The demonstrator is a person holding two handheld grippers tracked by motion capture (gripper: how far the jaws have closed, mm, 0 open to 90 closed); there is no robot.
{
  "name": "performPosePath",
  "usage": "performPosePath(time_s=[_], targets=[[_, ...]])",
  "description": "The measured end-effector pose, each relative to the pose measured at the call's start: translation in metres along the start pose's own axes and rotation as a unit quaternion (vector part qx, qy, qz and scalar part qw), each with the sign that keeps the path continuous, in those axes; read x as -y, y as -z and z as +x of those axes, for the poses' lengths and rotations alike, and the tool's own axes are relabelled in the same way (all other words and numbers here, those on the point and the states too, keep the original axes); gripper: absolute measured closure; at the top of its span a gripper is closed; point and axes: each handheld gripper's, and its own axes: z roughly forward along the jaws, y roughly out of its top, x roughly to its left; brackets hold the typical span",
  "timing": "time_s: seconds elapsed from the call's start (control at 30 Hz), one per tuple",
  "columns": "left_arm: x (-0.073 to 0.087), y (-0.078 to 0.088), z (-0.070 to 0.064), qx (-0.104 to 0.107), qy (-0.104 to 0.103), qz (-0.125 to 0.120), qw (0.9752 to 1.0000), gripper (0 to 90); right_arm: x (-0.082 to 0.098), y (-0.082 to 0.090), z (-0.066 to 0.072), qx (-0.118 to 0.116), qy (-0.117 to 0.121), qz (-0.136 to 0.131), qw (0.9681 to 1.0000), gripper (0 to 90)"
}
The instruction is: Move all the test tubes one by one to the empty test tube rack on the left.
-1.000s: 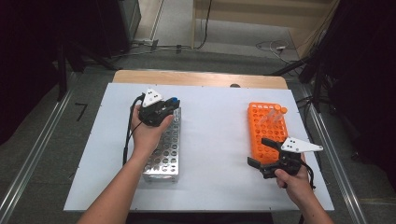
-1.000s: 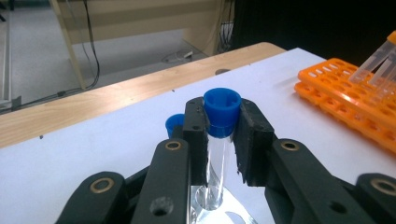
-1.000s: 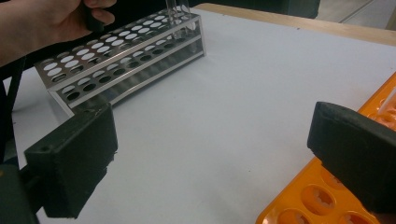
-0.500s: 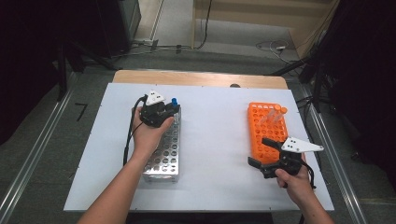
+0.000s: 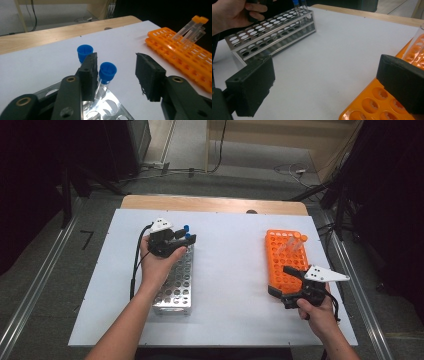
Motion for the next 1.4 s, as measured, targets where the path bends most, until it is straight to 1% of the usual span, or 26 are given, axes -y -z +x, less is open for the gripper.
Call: performPosePath(time_s=[0.13,0.17,0.27,0.3,0.43,0.53,0.63,0.67,0.73,0.83,0.93,1.0,1.07,1.13,1.2,1.27,1.3,1.33,1.4], targets=[[0.001,0.007,-0.004,0.009,-0.001,-0.005,0.9999,30.7,-0.001,0.002,-0.004,0.004,-0.004,-0.004,1.0000,0.5],[0.001,0.010,-0.006,0.012,0.000,-0.007,0.9999,27.2,-0.001,0.002,-0.005,0.007,-0.002,-0.005,1.0000,0.6],[0.003,0.017,-0.009,0.018,0.004,-0.015,0.9997,16.8,-0.002,0.005,-0.008,0.013,-0.008,-0.008,0.9999,0.9],[0.004,0.019,-0.010,0.019,0.002,-0.015,0.9997,14.0,-0.002,0.005,-0.009,0.015,-0.007,-0.010,0.9998,0.9],[0.009,0.029,-0.016,0.028,0.000,-0.018,0.9994,5.9,-0.003,0.008,-0.016,0.027,-0.013,-0.015,0.9995,1.2],[0.013,0.038,-0.020,0.036,-0.001,-0.022,0.9991,1.5,-0.004,0.011,-0.022,0.038,-0.017,-0.017,0.9990,1.5],[0.017,0.046,-0.023,0.040,0.001,-0.028,0.9988,0.0,-0.005,0.013,-0.030,0.056,-0.030,-0.019,0.9978,2.5],[0.018,0.048,-0.024,0.045,-0.001,-0.028,0.9986,0.0,-0.006,0.013,-0.033,0.063,-0.033,-0.017,0.9973,2.7],[0.020,0.053,-0.026,0.047,-0.003,-0.032,0.9984,0.0,-0.006,0.012,-0.039,0.074,-0.042,-0.014,0.9963,3.4],[0.022,0.058,-0.030,0.049,-0.006,-0.035,0.9982,0.0,-0.007,0.008,-0.045,0.084,-0.049,-0.006,0.9952,3.8],[0.024,0.062,-0.034,0.055,-0.008,-0.038,0.9977,0.0,-0.009,0.003,-0.050,0.103,-0.055,0.005,0.9932,4.5],[0.025,0.065,-0.036,0.056,-0.011,-0.041,0.9975,0.0,-0.009,-0.001,-0.054,0.116,-0.062,0.014,0.9912,6.3],[0.027,0.066,-0.038,0.057,-0.014,-0.039,0.9975,0.0,-0.009,-0.005,-0.058,0.132,-0.064,0.020,0.9890,10.4],[0.028,0.067,-0.039,0.056,-0.015,-0.038,0.9976,0.0,-0.009,-0.007,-0.062,0.142,-0.077,0.022,0.9866,13.6],[0.029,0.068,-0.038,0.056,-0.012,-0.037,0.9977,0.0,-0.010,-0.009,-0.066,0.151,-0.087,0.025,0.9844,22.4],[0.031,0.067,-0.038,0.055,-0.010,-0.036,0.9978,0.0,-0.011,-0.012,-0.069,0.158,-0.091,0.030,0.9827,27.1],[0.031,0.067,-0.037,0.056,-0.010,-0.035,0.9978,0.0,-0.011,-0.014,-0.070,0.162,-0.093,0.035,0.9818,31.8],[0.031,0.067,-0.037,0.056,-0.010,-0.034,0.9978,0.0,-0.011,-0.015,-0.072,0.164,-0.095,0.038,0.9811,33.9],[0.032,0.066,-0.038,0.056,-0.010,-0.033,0.9978,0.0,-0.012,-0.018,-0.074,0.177,-0.103,0.043,0.9779,38.2]])
